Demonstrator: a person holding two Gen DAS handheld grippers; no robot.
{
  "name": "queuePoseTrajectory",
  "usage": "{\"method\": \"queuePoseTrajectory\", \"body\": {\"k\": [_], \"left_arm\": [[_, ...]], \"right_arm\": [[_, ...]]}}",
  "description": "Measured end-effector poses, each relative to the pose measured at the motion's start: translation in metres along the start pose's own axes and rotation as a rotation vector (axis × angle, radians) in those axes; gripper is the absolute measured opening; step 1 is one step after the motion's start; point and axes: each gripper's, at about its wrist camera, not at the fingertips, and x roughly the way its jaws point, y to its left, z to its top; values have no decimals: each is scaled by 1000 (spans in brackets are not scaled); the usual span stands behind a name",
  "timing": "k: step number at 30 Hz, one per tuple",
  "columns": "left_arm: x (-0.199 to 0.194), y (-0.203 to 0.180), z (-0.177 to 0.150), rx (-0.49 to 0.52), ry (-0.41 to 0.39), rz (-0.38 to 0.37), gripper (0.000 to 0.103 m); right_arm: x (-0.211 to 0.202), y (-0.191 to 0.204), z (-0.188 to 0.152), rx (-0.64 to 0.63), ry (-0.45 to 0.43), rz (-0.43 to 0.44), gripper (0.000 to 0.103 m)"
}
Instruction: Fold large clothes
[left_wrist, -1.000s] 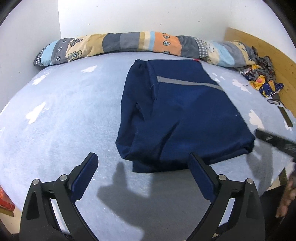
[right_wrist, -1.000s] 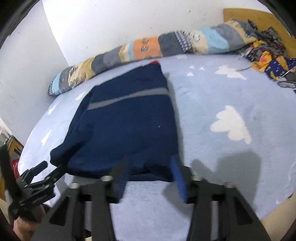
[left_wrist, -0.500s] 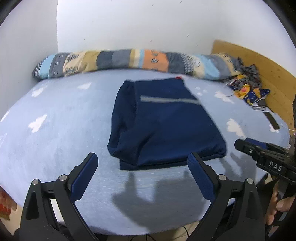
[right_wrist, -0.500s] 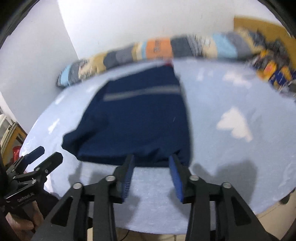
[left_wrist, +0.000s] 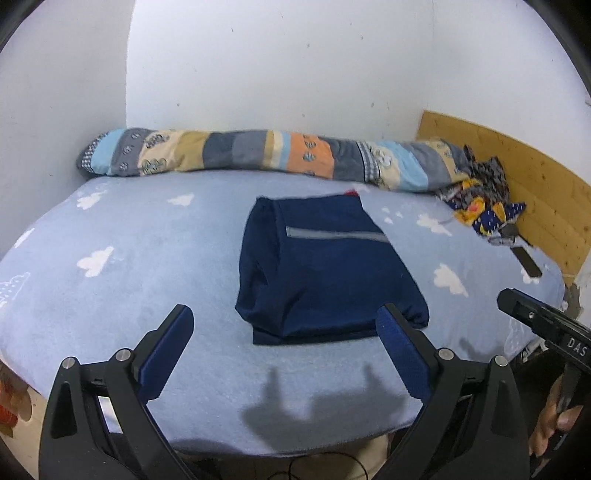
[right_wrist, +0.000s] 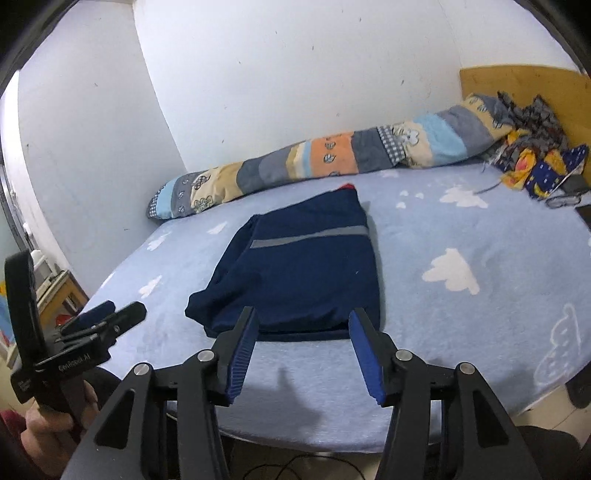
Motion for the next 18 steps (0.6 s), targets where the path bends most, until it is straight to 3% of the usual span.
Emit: {"method": "queuePoseTrajectory", "body": {"k": [2,6,8,10,18], "left_arm": [[-8,0,-1,-2,-14,21,101],[-20,-3,-8,30,-30,66,103],[-22,-6,-15,54,-29,73,103],[-19,-8,-19,61,-26,44,103],[20,-28,-17,106,135,63,103]], "right_arm": [[-10,6,2,-28,-30,-10,57],[-32,25,-3,-176,-142,-119,88],[-35,27,-9,-175,-170,-118,98],[-31,26,-14,-137,-173,-118,99],[8,34,-13,-141,-62,-122,99]]}}
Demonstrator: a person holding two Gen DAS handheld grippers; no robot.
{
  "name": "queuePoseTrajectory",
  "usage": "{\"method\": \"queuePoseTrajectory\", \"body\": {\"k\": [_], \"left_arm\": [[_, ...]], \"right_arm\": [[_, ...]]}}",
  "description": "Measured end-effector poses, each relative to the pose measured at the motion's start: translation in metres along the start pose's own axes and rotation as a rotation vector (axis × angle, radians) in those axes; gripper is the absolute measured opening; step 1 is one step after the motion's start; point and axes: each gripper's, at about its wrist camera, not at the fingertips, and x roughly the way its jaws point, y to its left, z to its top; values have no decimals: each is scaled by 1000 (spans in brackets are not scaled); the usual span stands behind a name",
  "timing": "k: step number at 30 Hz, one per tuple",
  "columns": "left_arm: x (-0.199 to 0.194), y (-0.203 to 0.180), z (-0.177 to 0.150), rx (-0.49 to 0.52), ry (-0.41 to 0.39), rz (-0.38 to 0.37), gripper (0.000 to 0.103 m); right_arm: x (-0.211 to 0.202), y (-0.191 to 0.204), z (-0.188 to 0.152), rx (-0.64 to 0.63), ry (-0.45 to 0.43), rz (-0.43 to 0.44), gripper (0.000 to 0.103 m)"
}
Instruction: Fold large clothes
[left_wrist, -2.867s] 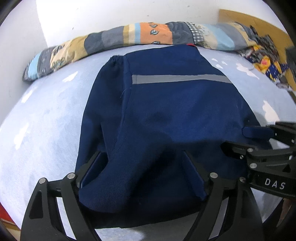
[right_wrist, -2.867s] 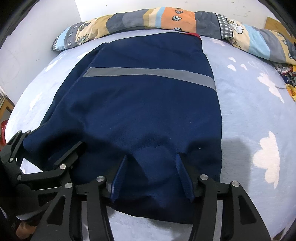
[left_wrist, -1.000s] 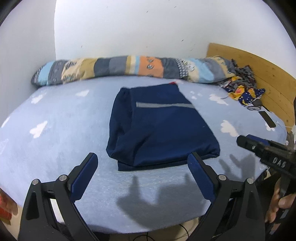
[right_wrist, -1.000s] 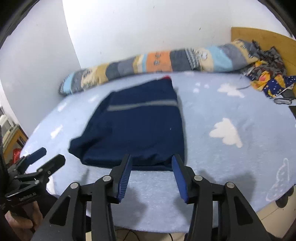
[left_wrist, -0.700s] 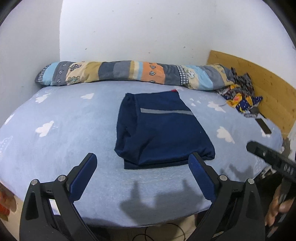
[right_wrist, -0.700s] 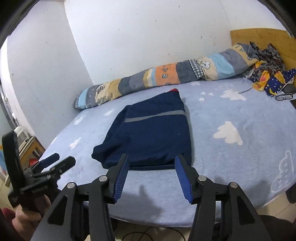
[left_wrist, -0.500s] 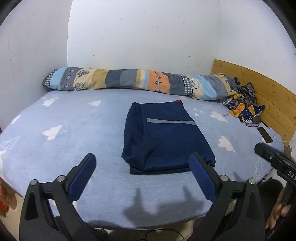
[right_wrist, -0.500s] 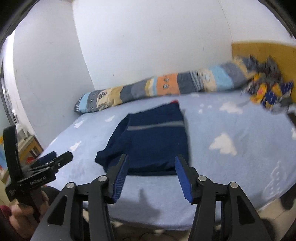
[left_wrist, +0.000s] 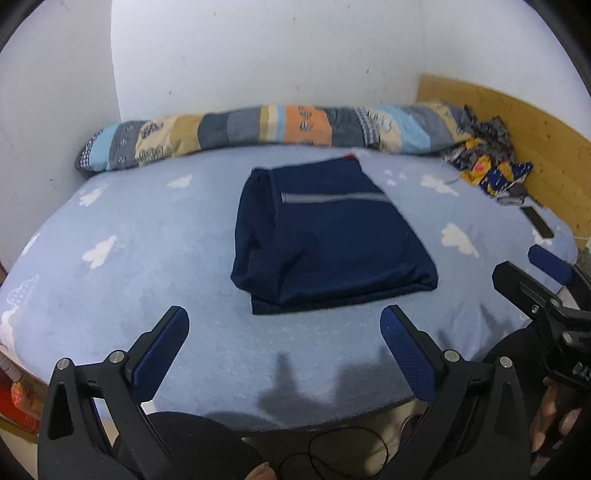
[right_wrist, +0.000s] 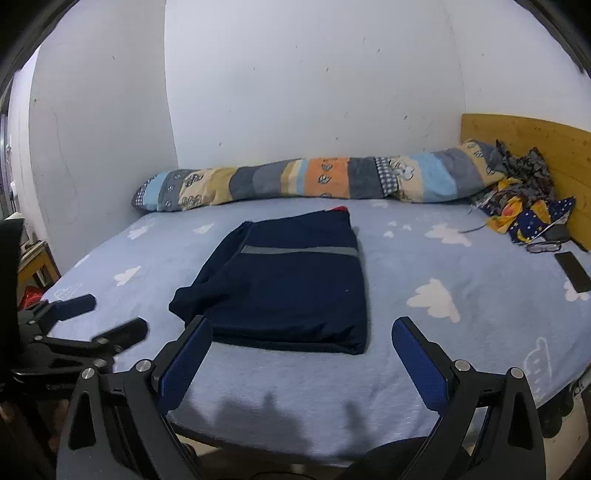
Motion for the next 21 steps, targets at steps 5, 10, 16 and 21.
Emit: {"method": "queuePoseTrajectory", "body": {"k": [5,10,16,21], "left_arm": [[-11,-5,10,43,-82,70,103],[-25,-11,1,102,-200,216,103],[11,0,-1,59,-12,109,103],[22,9,0,-16,43,101,103]], "right_arm": [[10,8,9,-12,8,20,99],[16,13,15,-86,-19,-37,99],[36,6,10,-32,67,-37,99],[35,10,7,-67,72,-50,99]]}}
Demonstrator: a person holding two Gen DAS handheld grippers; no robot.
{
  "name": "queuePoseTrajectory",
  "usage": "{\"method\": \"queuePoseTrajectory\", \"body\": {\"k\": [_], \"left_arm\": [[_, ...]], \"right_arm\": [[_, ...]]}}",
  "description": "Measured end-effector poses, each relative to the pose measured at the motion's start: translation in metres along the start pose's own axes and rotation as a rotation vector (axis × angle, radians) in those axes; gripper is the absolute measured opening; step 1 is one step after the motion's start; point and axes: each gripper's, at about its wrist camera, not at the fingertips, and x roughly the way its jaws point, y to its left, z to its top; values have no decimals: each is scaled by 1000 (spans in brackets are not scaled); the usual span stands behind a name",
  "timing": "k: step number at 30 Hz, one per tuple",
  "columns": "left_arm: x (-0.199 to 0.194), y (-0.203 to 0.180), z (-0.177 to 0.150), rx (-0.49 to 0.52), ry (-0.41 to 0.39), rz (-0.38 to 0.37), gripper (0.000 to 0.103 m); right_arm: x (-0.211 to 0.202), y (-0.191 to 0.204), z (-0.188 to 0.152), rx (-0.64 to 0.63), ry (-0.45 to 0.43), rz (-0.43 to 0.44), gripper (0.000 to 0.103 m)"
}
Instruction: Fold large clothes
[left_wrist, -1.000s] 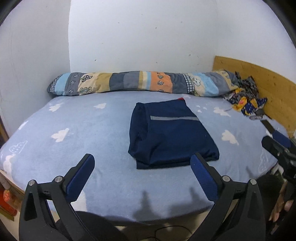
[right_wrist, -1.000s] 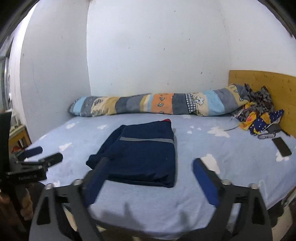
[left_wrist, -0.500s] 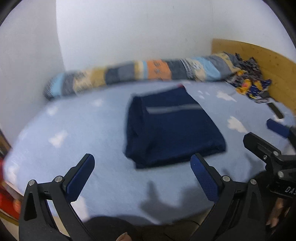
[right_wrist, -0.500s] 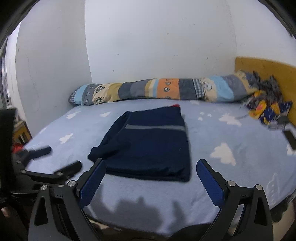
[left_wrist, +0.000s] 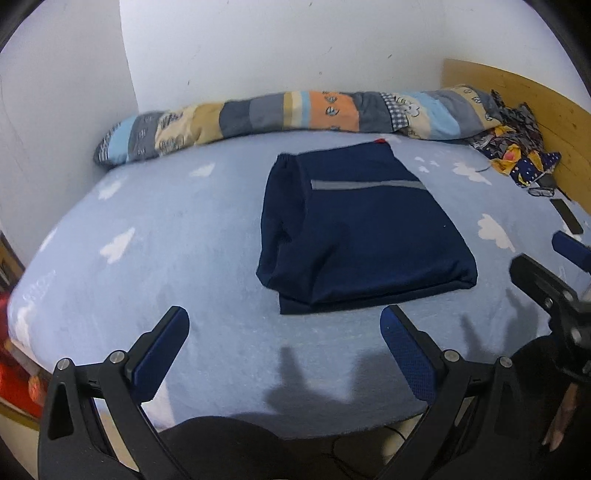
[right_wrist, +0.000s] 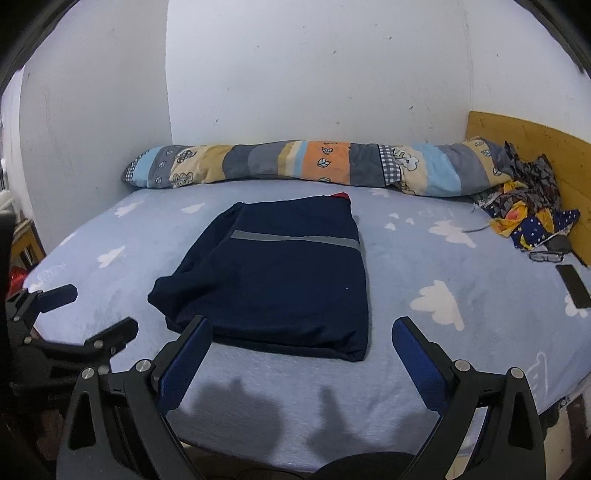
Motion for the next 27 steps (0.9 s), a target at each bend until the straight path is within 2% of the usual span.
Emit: {"method": "queuePoseTrajectory", "body": {"k": [27], "left_arm": [[10,5,2,-16,27,7,103]], "right_arm": [[3,-1,-1,-15,13,-16,99]]}}
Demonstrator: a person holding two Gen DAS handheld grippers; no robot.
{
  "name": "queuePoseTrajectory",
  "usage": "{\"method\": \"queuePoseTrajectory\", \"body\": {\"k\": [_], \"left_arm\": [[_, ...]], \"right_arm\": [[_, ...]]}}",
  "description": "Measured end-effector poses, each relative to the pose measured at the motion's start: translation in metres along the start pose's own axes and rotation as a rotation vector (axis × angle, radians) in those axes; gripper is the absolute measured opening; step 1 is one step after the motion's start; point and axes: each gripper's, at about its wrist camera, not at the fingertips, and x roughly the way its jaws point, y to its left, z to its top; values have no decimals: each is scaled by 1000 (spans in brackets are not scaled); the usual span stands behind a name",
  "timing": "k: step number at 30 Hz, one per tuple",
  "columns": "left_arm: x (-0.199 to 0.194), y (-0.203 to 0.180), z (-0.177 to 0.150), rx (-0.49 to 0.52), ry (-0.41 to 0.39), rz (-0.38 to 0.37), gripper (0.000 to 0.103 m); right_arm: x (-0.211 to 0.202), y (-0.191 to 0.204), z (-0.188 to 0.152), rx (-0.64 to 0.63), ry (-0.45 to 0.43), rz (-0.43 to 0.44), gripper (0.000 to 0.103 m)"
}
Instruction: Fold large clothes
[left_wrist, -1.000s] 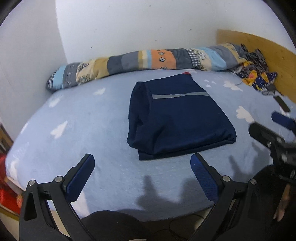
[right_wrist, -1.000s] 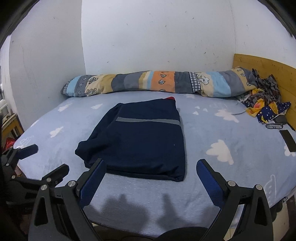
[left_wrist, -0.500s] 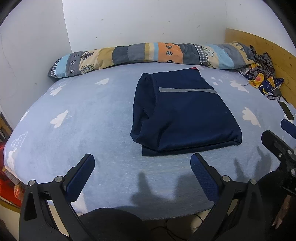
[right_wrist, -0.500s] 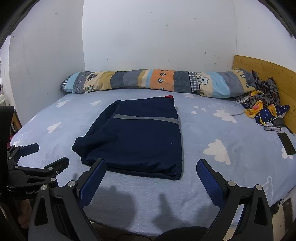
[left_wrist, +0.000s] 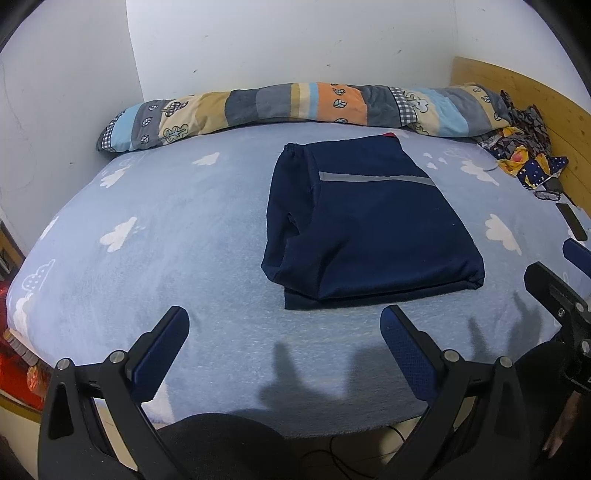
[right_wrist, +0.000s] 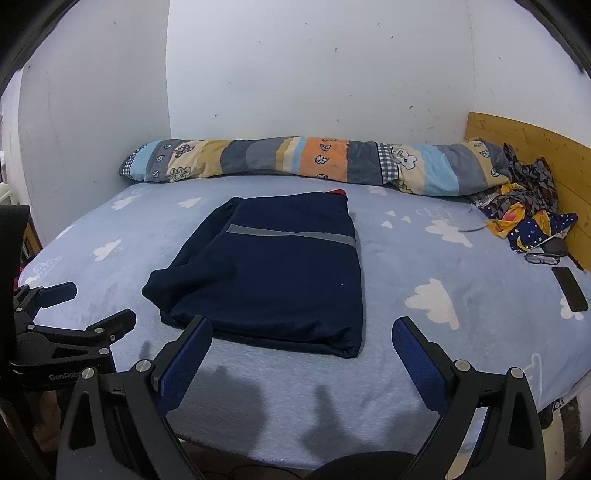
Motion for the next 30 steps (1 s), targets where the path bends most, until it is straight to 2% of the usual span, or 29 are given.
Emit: {"method": "queuePoseTrajectory", "body": {"k": [30], "left_arm": [[-2,4,-1,2,-1,-17,103]], "right_arm": [[-4,-2,1,-4,6,-6,99]]}}
